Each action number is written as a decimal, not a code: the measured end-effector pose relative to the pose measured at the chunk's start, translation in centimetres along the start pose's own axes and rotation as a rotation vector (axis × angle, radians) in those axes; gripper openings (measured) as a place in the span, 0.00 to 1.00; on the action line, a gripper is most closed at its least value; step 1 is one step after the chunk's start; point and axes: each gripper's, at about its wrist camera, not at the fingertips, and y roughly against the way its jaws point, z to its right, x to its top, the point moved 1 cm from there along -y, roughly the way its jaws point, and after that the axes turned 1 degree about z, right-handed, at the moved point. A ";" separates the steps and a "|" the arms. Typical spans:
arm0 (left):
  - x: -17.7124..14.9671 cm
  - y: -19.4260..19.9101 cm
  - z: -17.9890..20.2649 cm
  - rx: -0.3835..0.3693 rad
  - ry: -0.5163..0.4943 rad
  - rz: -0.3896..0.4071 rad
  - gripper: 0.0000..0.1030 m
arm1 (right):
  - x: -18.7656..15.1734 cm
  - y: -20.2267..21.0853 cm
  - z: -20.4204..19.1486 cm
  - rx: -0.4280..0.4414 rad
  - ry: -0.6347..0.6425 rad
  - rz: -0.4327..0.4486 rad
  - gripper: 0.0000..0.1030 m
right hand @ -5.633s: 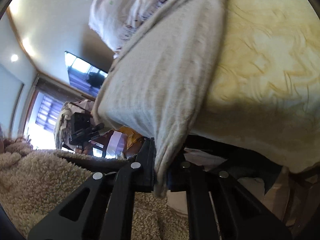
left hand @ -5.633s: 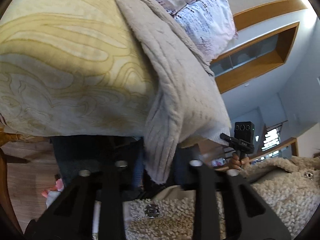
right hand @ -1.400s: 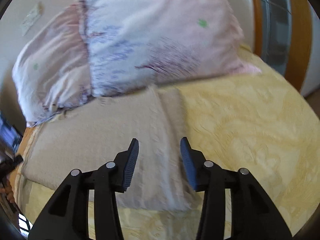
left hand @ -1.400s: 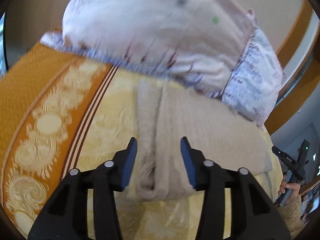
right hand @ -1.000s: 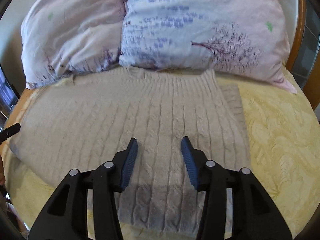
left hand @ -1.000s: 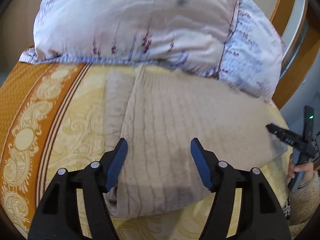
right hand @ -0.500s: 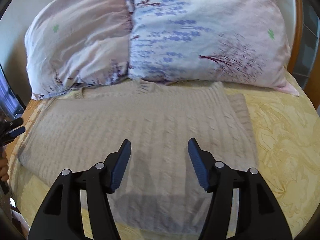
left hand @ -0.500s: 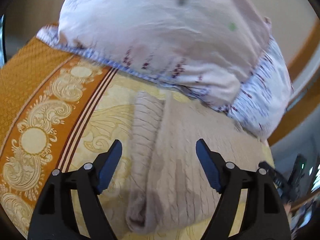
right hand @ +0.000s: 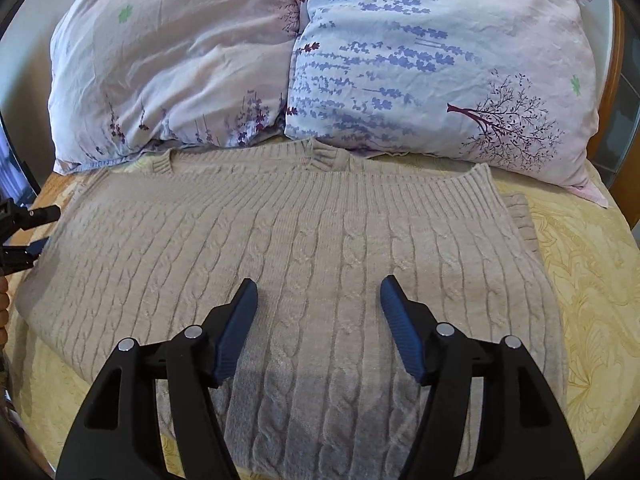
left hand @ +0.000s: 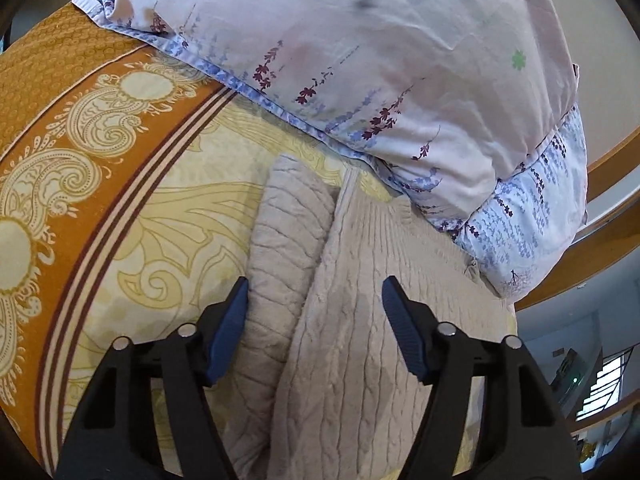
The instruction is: Fold small clothes
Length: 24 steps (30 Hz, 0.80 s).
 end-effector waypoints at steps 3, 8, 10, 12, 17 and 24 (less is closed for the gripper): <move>-0.1 -0.2 0.3 0.003 0.007 -0.004 0.57 | 0.0 0.0 0.1 0.003 -0.007 0.003 0.65; -0.3 -0.6 0.6 -0.005 0.018 -0.008 0.52 | 0.0 -0.1 0.1 -0.001 0.000 0.007 0.66; -0.5 -0.8 0.8 -0.014 0.020 -0.019 0.46 | 0.0 -0.2 0.0 -0.004 0.003 0.008 0.66; -0.6 -1.0 1.0 -0.007 0.018 -0.020 0.41 | 0.0 -0.2 -0.2 -0.007 0.006 0.010 0.67; -0.7 -1.4 1.3 -0.048 0.058 -0.035 0.23 | -0.1 0.1 0.2 0.022 -0.014 0.011 0.68; 0.0 0.0 4.6 -0.180 0.101 0.005 0.20 | -0.2 2.1 2.7 0.127 -0.141 0.041 0.70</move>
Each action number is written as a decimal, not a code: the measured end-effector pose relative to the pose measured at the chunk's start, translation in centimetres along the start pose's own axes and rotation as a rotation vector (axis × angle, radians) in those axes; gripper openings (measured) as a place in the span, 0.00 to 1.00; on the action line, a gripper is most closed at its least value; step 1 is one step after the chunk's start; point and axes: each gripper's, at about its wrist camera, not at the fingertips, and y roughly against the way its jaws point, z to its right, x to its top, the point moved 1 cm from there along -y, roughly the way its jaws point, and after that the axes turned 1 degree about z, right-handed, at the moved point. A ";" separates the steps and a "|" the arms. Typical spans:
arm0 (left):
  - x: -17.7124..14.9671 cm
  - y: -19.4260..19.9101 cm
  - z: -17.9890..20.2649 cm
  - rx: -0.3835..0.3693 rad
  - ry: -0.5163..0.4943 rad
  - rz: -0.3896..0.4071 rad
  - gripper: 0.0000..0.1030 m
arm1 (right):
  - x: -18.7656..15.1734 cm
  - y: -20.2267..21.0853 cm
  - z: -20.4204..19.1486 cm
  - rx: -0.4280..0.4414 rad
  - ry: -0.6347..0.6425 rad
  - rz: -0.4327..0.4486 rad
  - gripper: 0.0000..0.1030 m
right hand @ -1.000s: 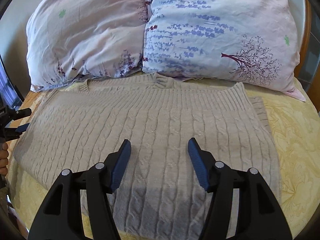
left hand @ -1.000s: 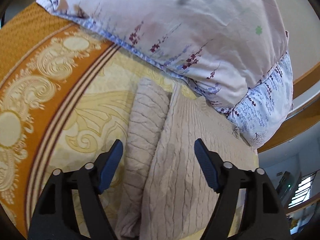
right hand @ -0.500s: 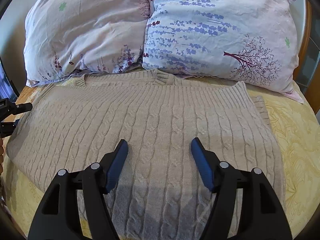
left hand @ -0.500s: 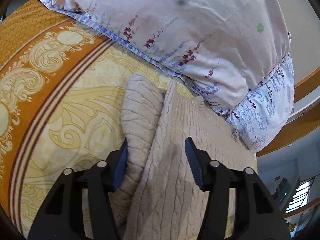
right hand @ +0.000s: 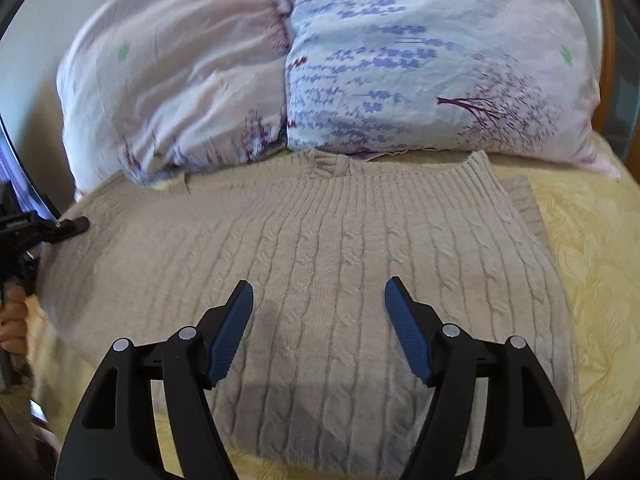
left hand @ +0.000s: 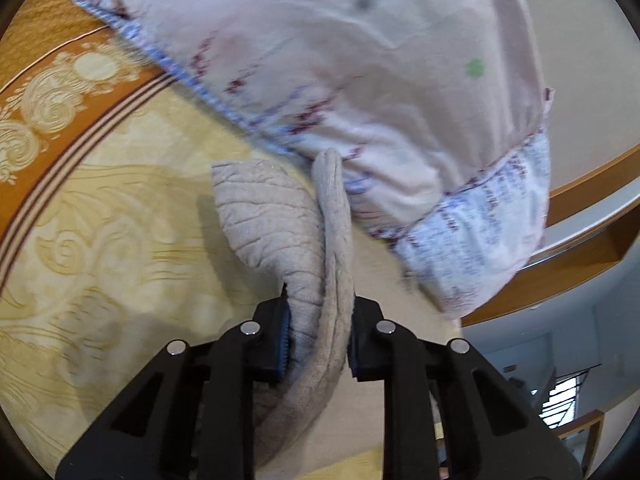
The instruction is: Fold small clothes
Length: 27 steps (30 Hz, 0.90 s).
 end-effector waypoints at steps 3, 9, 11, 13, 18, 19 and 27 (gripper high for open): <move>-0.3 -0.3 2.5 -0.049 -0.013 0.015 0.20 | -0.1 1.3 1.3 0.004 -0.028 0.031 0.72; -1.5 -2.7 7.8 -0.163 -0.045 -0.023 0.19 | -0.4 2.9 3.9 0.045 -0.091 0.038 0.72; -2.3 -3.9 10.0 -0.197 -0.075 -0.043 0.19 | -0.4 3.3 4.5 0.049 -0.106 0.052 0.72; -3.0 -4.9 11.8 -0.216 -0.107 -0.060 0.18 | -0.3 3.7 5.5 0.049 -0.126 0.067 0.72; -6.3 -9.2 15.6 -0.234 -0.169 -0.130 0.18 | -0.3 4.7 7.8 0.044 -0.176 0.104 0.72; -7.0 -10.3 16.1 -0.223 -0.182 -0.148 0.18 | -0.4 5.0 8.3 0.043 -0.187 0.111 0.72; -11.4 -16.1 17.3 -0.238 -0.184 -0.291 0.35 | -0.4 5.8 11.4 0.139 -0.307 0.104 0.72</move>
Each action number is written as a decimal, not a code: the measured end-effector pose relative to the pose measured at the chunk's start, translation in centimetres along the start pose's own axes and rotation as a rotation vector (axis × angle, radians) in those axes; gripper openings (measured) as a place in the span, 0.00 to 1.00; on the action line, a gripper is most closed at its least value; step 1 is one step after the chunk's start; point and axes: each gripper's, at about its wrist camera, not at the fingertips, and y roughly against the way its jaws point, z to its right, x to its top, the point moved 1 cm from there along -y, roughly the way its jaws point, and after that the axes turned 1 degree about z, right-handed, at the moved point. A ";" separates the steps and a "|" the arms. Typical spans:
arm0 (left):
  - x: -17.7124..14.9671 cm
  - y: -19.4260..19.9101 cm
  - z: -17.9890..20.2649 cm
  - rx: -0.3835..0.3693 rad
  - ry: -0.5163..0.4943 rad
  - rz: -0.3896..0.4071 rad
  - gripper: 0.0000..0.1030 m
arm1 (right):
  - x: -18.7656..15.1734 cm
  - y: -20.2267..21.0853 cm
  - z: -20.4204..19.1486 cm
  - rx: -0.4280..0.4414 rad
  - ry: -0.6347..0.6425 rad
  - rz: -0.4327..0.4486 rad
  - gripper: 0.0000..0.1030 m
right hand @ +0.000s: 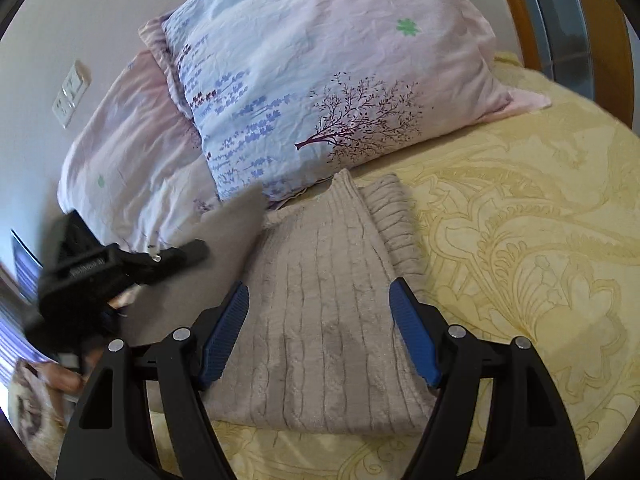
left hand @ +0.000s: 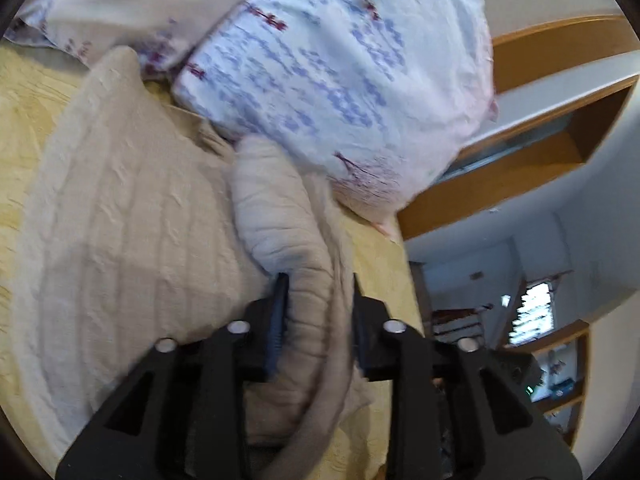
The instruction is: Fold small clothes
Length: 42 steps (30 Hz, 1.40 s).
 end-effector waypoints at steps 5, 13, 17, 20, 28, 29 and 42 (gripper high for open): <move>0.3 5.3 0.9 -0.075 -0.071 0.085 0.69 | 1.2 -0.6 0.1 0.148 -0.064 -0.083 0.74; 0.1 11.1 -4.8 0.246 -0.062 0.170 0.72 | 2.0 -5.5 -0.1 0.217 -0.161 -0.357 0.73; -0.9 10.7 -7.2 0.260 -0.033 0.117 0.72 | 2.1 -6.8 -1.1 0.266 -0.133 -0.413 0.67; -1.3 9.5 -7.6 0.251 -0.035 0.075 0.72 | 2.2 -8.1 -1.5 0.319 -0.161 -0.445 0.58; -2.2 7.8 -7.5 0.239 -0.047 0.027 0.72 | 3.4 -11.1 -0.1 0.269 -0.247 -0.363 0.25; -2.1 7.8 -7.5 0.237 -0.042 0.026 0.72 | 3.5 -11.2 -0.6 0.250 -0.211 -0.343 0.20; -2.5 8.6 -7.1 0.203 -0.037 0.030 0.74 | 2.6 -2.6 -12.5 -0.101 0.722 0.135 0.16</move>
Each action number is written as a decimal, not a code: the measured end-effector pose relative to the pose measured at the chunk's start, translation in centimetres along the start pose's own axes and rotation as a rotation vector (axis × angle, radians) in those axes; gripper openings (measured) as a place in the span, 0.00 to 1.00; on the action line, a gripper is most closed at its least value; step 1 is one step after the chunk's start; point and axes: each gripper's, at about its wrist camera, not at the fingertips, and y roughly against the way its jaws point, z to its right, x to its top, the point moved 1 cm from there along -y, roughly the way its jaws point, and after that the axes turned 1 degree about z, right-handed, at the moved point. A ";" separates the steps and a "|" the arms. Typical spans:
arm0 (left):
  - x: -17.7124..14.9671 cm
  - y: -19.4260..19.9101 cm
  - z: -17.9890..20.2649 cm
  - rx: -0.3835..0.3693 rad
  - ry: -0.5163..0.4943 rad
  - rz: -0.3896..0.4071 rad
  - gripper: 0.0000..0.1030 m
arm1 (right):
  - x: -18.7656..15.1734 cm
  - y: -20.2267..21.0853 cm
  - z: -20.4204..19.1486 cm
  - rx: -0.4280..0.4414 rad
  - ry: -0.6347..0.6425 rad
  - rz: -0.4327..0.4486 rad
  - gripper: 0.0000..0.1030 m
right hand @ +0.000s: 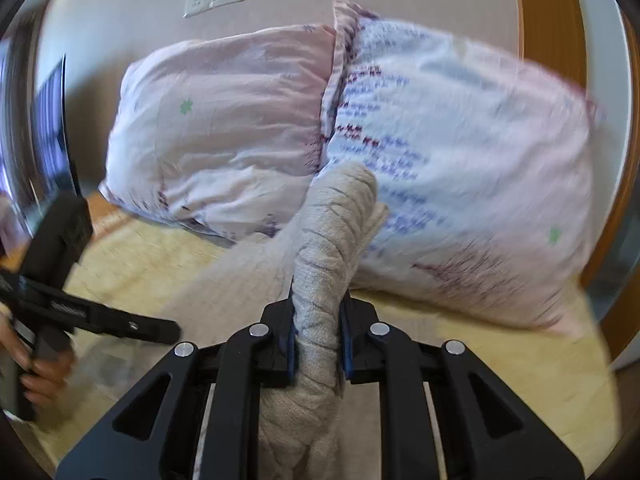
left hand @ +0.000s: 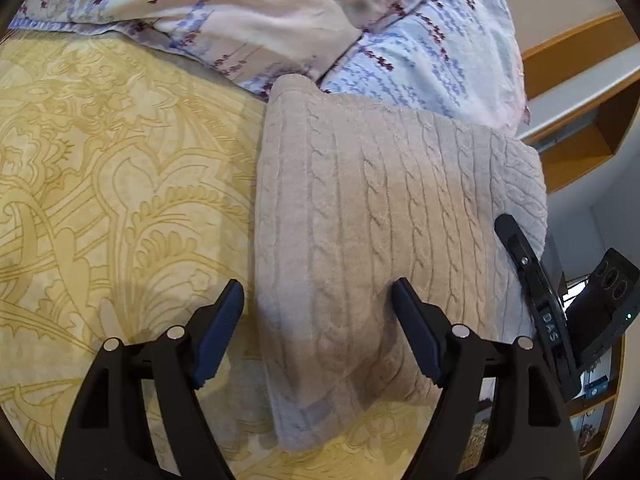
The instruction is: Fold small clothes
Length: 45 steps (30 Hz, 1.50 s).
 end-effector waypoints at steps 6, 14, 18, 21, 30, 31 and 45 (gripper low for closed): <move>-0.3 -0.2 1.1 -0.015 -0.041 -0.021 0.74 | -1.2 0.4 3.9 -0.035 -0.110 -0.030 0.16; -1.1 -0.9 2.4 -0.036 -0.091 -0.050 0.73 | -4.2 0.5 7.7 -0.044 -0.258 -0.078 0.16; -1.6 -1.2 2.5 -0.038 -0.098 -0.067 0.73 | -7.3 -2.6 10.5 -0.050 -0.387 -0.211 0.17; -1.9 -1.2 2.5 -0.043 -0.097 -0.072 0.73 | -8.3 -2.2 12.3 -0.027 -0.524 -0.218 0.32; -3.0 -0.4 2.1 -0.074 -0.058 -0.070 0.72 | -10.9 6.1 13.8 0.074 -0.708 -0.139 0.54; -3.2 -0.3 2.2 -0.075 -0.057 -0.071 0.72 | -11.4 6.6 13.3 0.096 -0.710 -0.146 0.54; -4.7 -0.9 2.6 -0.080 -0.056 -0.120 0.33 | -13.6 6.3 10.0 0.138 -0.662 -0.186 0.12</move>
